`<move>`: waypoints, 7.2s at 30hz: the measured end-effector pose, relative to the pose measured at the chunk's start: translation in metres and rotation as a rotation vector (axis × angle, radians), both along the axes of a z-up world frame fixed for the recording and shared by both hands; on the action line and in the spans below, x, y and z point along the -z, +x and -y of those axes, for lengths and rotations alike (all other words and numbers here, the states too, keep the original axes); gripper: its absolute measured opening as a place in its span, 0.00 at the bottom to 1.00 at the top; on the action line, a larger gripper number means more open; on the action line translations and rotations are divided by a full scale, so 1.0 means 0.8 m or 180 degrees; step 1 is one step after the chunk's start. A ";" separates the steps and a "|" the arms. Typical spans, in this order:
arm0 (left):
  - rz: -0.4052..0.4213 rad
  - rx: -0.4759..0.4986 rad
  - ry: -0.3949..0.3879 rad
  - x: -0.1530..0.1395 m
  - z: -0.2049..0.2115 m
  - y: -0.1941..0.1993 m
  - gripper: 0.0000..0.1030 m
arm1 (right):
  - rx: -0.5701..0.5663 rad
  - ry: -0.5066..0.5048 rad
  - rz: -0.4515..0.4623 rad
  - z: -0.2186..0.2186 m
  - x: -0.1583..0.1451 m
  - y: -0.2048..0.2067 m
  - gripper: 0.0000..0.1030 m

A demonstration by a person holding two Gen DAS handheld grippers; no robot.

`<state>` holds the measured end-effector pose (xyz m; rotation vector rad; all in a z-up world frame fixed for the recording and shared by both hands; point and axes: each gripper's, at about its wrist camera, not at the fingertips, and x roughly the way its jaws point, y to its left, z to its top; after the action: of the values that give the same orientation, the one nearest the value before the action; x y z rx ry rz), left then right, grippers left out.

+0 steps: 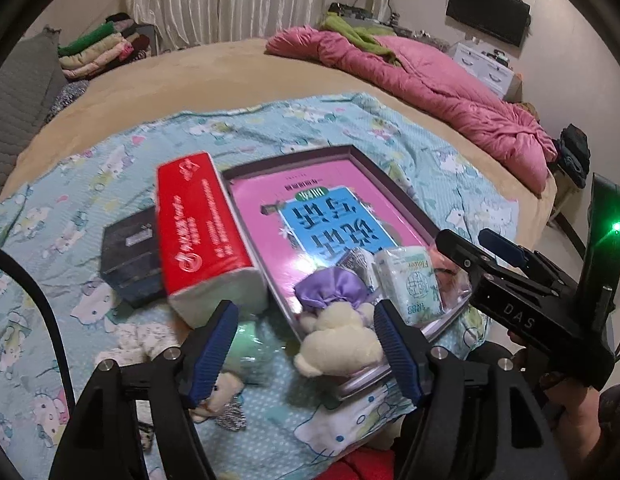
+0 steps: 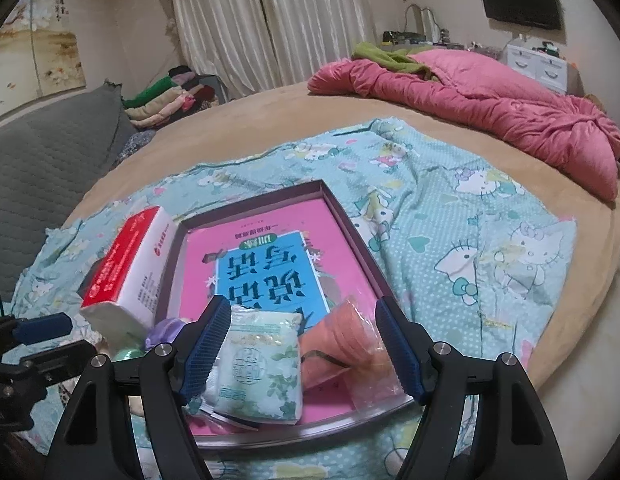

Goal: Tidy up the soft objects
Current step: 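Move both tools back over the remaining pile of soft items, then grasp the leopard-print cloth with the left tool while the right tool grasps the green bagged ball, then carry the leopard-print cloth and green bagged ball over the pink book tray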

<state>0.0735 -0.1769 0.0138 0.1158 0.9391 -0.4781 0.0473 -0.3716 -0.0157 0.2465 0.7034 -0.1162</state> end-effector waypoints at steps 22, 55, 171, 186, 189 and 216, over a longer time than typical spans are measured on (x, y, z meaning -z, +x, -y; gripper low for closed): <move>0.0179 -0.0441 -0.0056 -0.035 -0.098 -0.012 0.71 | -0.0577 -0.0061 0.0196 -0.095 -0.063 -0.017 0.75; -0.0289 -0.1152 -0.0067 0.036 -0.268 -0.015 0.71 | -0.1324 -0.0652 -0.0144 -0.213 -0.038 -0.010 0.75; 0.0442 -0.0886 -0.0122 -0.078 -0.152 -0.023 0.12 | -0.1192 -0.0288 0.0285 -0.122 -0.078 -0.009 0.45; 0.0406 -0.0371 -0.0024 -0.071 -0.043 -0.006 0.12 | -0.0653 -0.0212 0.0458 -0.042 -0.087 -0.013 0.45; 0.0352 -0.0275 -0.0004 -0.061 -0.022 -0.002 0.12 | -0.0553 -0.0200 0.0460 -0.025 -0.085 -0.013 0.45; -0.0125 -0.0032 0.0233 0.047 0.077 0.052 0.12 | -0.0190 -0.0087 0.0336 0.033 -0.051 0.024 0.45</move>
<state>0.1148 -0.2385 -0.0236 0.1683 0.9956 -0.4383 0.0663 -0.3984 0.0247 0.2039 0.6033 -0.0554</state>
